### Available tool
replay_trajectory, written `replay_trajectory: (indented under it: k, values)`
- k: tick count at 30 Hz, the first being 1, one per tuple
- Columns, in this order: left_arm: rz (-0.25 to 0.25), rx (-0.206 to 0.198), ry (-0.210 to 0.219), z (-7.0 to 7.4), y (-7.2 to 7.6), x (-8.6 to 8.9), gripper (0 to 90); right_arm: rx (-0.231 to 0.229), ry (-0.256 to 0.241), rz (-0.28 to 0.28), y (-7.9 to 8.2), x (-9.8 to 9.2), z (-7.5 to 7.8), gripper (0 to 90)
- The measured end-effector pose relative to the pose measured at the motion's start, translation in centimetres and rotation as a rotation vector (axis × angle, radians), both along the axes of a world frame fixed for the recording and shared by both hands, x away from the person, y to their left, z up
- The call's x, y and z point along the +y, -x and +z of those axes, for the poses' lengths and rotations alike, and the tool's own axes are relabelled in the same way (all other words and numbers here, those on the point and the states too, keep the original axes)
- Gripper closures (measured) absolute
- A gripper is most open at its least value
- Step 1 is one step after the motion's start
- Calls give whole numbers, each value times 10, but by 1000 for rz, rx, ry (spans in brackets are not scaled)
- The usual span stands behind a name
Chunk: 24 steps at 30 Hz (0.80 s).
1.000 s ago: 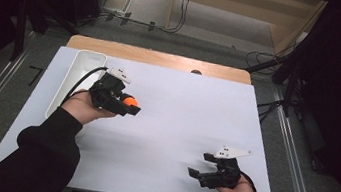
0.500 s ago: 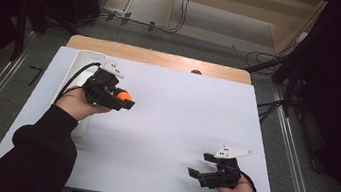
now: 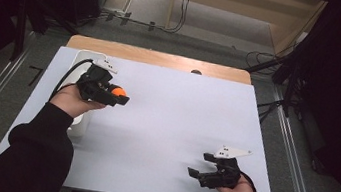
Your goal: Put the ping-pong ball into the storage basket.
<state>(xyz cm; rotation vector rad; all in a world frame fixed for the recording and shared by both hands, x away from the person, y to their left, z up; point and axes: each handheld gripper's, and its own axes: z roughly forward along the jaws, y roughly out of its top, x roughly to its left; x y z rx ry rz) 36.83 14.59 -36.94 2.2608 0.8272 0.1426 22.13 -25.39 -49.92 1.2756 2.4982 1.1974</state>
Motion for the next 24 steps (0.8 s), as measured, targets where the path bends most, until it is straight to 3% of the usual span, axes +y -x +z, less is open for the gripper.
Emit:
replay_trajectory:
  k: [6, 24]
  values:
    - [25, -4, 0, 1, -2, 6, 503, -24, 1, -13, 0, -2, 1, 131]
    - [100, -35, -4, 6, -6, 23, 504, -24, 3, -7, 0, -2, 1, 131]
